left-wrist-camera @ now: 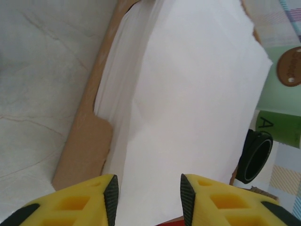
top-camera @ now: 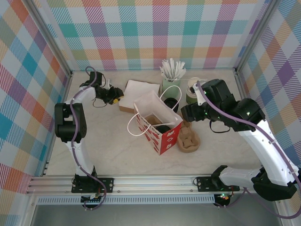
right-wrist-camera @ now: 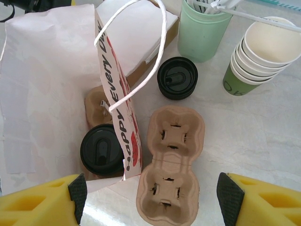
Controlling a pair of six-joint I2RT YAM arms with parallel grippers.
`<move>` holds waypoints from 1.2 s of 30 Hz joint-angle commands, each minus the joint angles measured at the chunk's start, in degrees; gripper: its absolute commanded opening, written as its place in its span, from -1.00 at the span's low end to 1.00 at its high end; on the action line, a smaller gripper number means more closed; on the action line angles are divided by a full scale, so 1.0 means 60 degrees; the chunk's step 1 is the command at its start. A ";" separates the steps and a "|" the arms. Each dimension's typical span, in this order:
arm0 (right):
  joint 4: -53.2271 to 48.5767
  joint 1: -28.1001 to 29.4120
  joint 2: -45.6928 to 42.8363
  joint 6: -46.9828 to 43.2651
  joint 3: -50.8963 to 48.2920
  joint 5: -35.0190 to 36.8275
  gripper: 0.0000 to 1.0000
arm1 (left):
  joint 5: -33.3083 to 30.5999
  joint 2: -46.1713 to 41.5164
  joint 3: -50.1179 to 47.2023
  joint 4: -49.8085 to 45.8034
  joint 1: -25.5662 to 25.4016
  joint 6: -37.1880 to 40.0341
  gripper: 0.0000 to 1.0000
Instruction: Pack the takeout coffee
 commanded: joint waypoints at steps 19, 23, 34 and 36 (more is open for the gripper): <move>0.0135 -0.0083 0.0024 0.0236 -0.0156 0.0127 0.51 | 0.0216 0.0560 0.0706 -0.1033 -0.0177 0.0669 -0.24; 0.0153 -0.0083 -0.0003 0.0256 -0.0178 0.0127 0.51 | 0.0093 0.0689 0.0837 -0.1150 -0.0190 0.0731 -0.25; 0.0161 -0.0083 -0.0049 0.0300 -0.0214 0.0136 0.51 | 0.0173 0.0855 0.1044 -0.1367 -0.0295 0.0906 -0.60; 0.0167 -0.0083 -0.0067 0.0300 -0.0201 0.0127 0.50 | 0.0180 0.0867 0.1059 -0.1411 -0.0322 0.0938 -0.67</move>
